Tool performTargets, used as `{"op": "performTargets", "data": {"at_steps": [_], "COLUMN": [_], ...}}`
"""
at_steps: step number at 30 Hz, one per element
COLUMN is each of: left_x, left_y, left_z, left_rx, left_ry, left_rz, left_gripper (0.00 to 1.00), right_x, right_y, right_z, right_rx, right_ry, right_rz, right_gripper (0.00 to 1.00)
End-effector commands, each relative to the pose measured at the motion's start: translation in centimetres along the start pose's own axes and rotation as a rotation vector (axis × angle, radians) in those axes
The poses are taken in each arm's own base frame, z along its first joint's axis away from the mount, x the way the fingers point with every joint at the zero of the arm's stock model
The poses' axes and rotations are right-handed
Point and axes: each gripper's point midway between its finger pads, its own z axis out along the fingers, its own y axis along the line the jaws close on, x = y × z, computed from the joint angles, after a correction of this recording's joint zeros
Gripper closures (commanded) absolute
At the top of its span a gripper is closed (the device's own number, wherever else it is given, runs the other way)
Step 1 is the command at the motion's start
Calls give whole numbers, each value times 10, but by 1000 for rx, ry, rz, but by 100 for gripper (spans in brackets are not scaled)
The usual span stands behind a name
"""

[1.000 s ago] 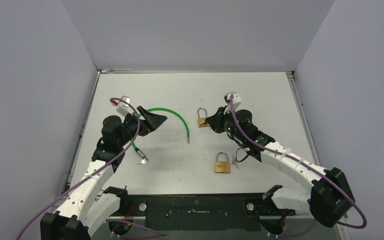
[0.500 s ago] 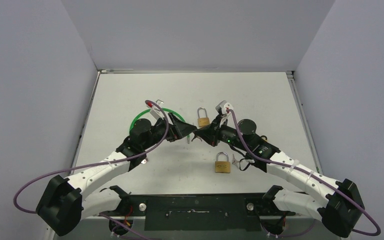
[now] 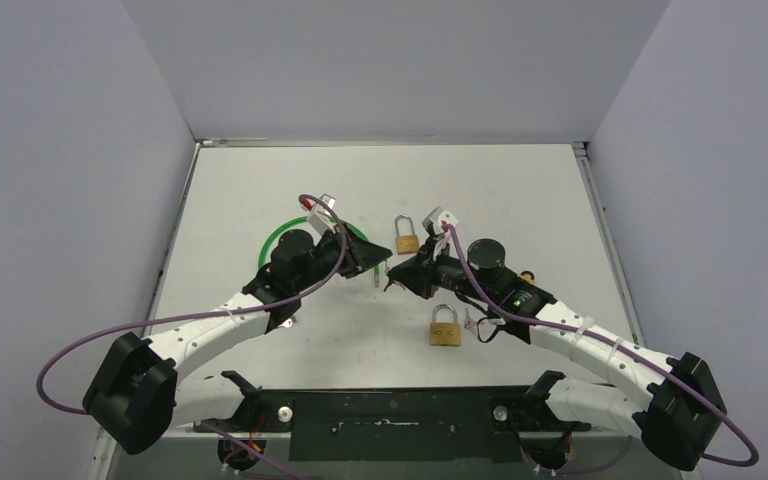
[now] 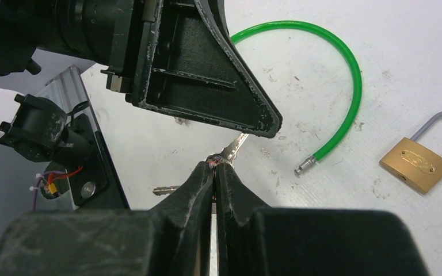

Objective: Unlock with the key

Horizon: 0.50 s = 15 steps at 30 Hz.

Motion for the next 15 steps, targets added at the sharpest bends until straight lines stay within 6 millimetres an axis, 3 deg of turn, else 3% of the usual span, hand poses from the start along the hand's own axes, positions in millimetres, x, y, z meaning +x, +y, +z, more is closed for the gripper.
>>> {"op": "performTargets", "data": {"at_steps": [1, 3, 5, 6, 8, 10, 12, 15], "left_x": [-11, -12, -13, -15, -19, -24, -27, -31], "left_y": [-28, -32, -37, -40, -45, -50, -59, -72], "left_z": [6, 6, 4, 2, -2, -8, -15, -25], "left_rx": [80, 98, 119, 131, 155, 174, 209, 264], "left_ry": [-6, -3, -11, -18, -44, -75, -102, -130], "left_rz": [27, 35, 51, 64, 108, 142, 202, 245], "left_gripper": [88, 100, 100, 100, 100, 100, 100, 100], "right_x": [-23, -23, -24, -25, -28, -34, -41, -53], "right_y": [12, 11, 8, 6, 2, -1, -3, 5], "right_z": [1, 1, 1, 1, 0, -3, -9, -17], "right_rx": [-47, -42, -18, -4, 30, 58, 69, 29], "right_ry": [-58, -58, -60, -62, -75, -112, -166, -254], "right_rz": [-48, -45, -27, -11, 20, 55, 98, 157], "right_gripper": [100, 100, 100, 91, 53, 32, 23, 21]}}
